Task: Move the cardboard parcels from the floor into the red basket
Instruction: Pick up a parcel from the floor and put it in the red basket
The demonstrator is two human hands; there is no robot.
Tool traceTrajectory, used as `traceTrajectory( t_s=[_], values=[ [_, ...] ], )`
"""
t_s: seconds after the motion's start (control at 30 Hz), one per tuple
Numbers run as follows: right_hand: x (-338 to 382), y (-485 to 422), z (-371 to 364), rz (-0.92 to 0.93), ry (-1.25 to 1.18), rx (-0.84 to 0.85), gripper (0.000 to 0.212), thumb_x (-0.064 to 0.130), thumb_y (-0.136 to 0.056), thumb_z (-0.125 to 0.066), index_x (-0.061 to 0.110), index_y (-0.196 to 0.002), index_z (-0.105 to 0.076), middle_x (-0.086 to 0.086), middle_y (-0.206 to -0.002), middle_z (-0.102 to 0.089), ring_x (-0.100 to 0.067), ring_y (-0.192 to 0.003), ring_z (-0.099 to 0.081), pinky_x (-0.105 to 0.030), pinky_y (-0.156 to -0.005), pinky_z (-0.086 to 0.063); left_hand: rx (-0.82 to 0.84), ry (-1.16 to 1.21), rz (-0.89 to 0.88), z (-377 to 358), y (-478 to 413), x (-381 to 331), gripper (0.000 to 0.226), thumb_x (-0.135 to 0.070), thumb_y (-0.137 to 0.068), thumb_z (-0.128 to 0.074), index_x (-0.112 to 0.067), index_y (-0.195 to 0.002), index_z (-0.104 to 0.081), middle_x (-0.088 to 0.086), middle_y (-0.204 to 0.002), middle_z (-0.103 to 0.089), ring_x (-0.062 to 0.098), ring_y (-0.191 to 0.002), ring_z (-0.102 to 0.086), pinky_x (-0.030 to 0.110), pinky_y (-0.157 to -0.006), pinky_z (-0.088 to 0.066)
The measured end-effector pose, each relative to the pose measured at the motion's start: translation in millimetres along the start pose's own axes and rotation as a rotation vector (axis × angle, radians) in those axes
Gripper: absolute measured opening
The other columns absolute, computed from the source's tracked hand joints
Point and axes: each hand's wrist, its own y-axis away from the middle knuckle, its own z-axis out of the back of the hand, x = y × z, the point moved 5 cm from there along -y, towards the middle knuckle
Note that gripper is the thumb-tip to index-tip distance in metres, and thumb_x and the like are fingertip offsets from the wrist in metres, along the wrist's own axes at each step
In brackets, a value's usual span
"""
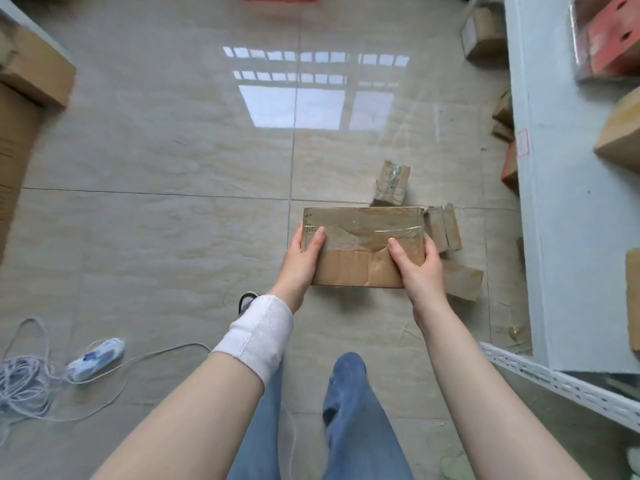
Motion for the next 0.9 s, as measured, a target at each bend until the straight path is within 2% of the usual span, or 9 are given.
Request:
traceTrajectory(
  t_s=[0.03, 0.1, 0.2, 0.27, 0.43, 0.53, 0.63, 0.7, 0.9],
  values=[
    [16.9, -2.0, -18.0, 0.021, 0.013, 0.008, 0.077, 0.046, -0.073, -0.07, 0.024, -0.139, -0.038, -0.002, -0.142, -0.046, -0.017, -0.13, -0.044, -0.04, -0.111, -0.035, -0.017, 0.015, -0.003, 17.7, -5.6, -12.9, 0.083, -0.065, -0.072, -0.057, -0.022, -0.141, -0.04, -0.001, -0.14, -0.053, 0.014, -0.126, -0.052, 0.034, -0.108, -0.041],
    [52.3, -7.3, -57.3, 0.067, 0.04, 0.028, 0.073, 0.043, -0.075, -0.069, 0.02, -0.138, -0.041, -0.001, -0.139, -0.05, -0.016, -0.127, -0.048, -0.037, -0.11, -0.037, -0.056, 0.047, -0.033, 55.5, -22.9, -40.4, 0.067, -0.053, -0.085, -0.056, -0.02, -0.141, -0.041, -0.001, -0.135, -0.055, 0.013, -0.119, -0.054, 0.024, -0.097, -0.044],
    [101.4, -15.8, -120.6, 0.084, 0.065, 0.04, 0.068, 0.037, -0.08, -0.067, 0.018, -0.139, -0.04, 0.008, -0.129, -0.05, -0.004, -0.117, -0.046, -0.02, -0.103, -0.034, -0.084, 0.052, -0.072, 115.5, -54.9, -83.6, 0.055, -0.041, -0.092, -0.053, -0.018, -0.141, -0.042, -0.001, -0.133, -0.057, 0.01, -0.113, -0.056, 0.009, -0.078, -0.045],
    [128.8, -21.7, -160.3, 0.077, 0.047, 0.047, 0.069, 0.035, -0.081, -0.066, 0.017, -0.141, -0.036, 0.002, -0.134, -0.049, -0.005, -0.114, -0.045, -0.021, -0.102, -0.034, -0.08, 0.059, -0.08, 151.8, -75.9, -107.3, 0.058, -0.041, -0.091, -0.054, -0.018, -0.142, -0.04, 0.0, -0.136, -0.055, 0.012, -0.118, -0.055, 0.014, -0.085, -0.045],
    [184.2, -43.4, -239.3, 0.06, -0.009, 0.099, 0.072, 0.032, -0.083, -0.065, 0.015, -0.143, -0.029, -0.003, -0.144, -0.042, -0.013, -0.128, -0.042, -0.028, -0.11, -0.033, -0.082, 0.088, -0.089, 220.4, -125.3, -162.6, 0.071, -0.05, -0.084, -0.058, -0.017, -0.143, -0.037, 0.002, -0.141, -0.051, 0.016, -0.126, -0.052, 0.032, -0.108, -0.041],
    [215.8, -65.6, -269.9, 0.065, -0.022, 0.118, 0.071, 0.032, -0.084, -0.064, 0.015, -0.143, -0.029, -0.003, -0.143, -0.044, -0.015, -0.129, -0.043, -0.03, -0.109, -0.034, -0.078, 0.071, -0.095, 242.7, -154.1, -197.0, 0.09, -0.065, -0.065, -0.058, -0.02, -0.142, -0.039, 0.0, -0.14, -0.052, 0.014, -0.126, -0.052, 0.035, -0.109, -0.041],
    [248.5, -97.7, -292.1, 0.062, -0.066, 0.125, 0.069, 0.032, -0.083, -0.065, 0.016, -0.141, -0.033, -0.001, -0.138, -0.05, -0.013, -0.122, -0.05, -0.028, -0.105, -0.039, -0.066, 0.065, -0.09, 252.2, -189.4, -235.5, 0.095, -0.069, -0.061, -0.058, -0.022, -0.141, -0.039, -0.001, -0.142, -0.051, 0.015, -0.127, -0.052, 0.036, -0.108, -0.041],
    [272.3, -123.0, -303.7, 0.063, -0.1, 0.128, 0.066, 0.032, -0.082, -0.066, 0.017, -0.139, -0.036, -0.001, -0.135, -0.053, -0.014, -0.121, -0.053, -0.032, -0.105, -0.041, -0.057, 0.056, -0.086, 255.2, -216.5, -263.7, 0.101, -0.073, -0.056, -0.058, -0.022, -0.142, -0.038, -0.001, -0.143, -0.049, 0.016, -0.128, -0.05, 0.038, -0.11, -0.041],
    [354.6, -202.0, -335.3, 0.064, -0.129, 0.141, 0.066, 0.032, -0.081, -0.067, 0.016, -0.138, -0.037, -0.001, -0.132, -0.055, -0.015, -0.118, -0.055, -0.031, -0.102, -0.044, -0.067, 0.072, -0.083, 258.3, -290.3, -353.5, 0.1, -0.069, -0.059, -0.059, -0.021, -0.143, -0.037, 0.0, -0.144, -0.048, 0.015, -0.128, -0.051, 0.036, -0.109, -0.041]
  ],
)
